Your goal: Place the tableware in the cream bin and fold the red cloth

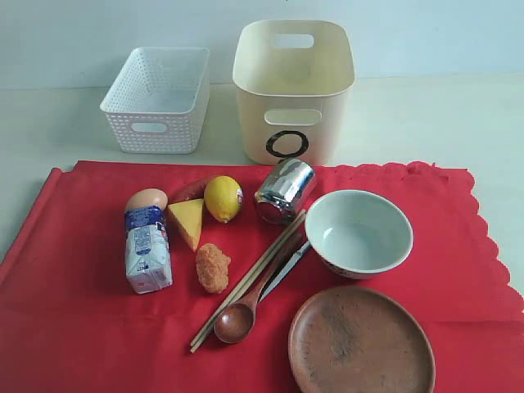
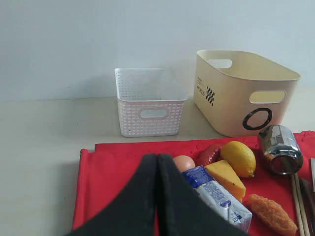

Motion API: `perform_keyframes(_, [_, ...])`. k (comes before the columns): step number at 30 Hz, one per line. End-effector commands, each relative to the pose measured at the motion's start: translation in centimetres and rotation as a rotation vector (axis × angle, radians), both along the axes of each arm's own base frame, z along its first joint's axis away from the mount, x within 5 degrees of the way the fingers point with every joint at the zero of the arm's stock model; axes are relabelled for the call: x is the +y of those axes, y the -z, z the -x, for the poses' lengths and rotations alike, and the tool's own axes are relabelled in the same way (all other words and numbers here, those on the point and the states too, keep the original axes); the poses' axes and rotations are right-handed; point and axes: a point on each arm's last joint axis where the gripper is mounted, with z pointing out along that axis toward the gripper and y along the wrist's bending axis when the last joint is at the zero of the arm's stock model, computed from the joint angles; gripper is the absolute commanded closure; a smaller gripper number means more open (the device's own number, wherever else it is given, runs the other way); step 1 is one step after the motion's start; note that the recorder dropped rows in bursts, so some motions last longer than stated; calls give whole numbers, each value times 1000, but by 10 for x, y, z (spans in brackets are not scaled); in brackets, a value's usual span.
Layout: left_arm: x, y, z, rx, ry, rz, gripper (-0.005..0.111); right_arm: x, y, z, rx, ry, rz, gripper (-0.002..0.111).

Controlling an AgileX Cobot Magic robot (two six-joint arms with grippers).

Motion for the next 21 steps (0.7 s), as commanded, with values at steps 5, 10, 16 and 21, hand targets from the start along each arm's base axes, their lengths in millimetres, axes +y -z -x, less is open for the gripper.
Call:
perform_keyframes(5, [0,1,0,-1,1,8,106,0,0,0,-10,7,-2,108])
perform_keyframes(10, [0,1,0,-1,1,8,106,0,-5,0,-51,5,-249,108])
perform_keyframes(16, [0,1,0,-1,1,8,106,-6,-22,3,-232,10,-528,108])
perform_keyframes(21, [0,1,0,-1,1,8,106,-5,-28,4,-258,-6,-493,108])
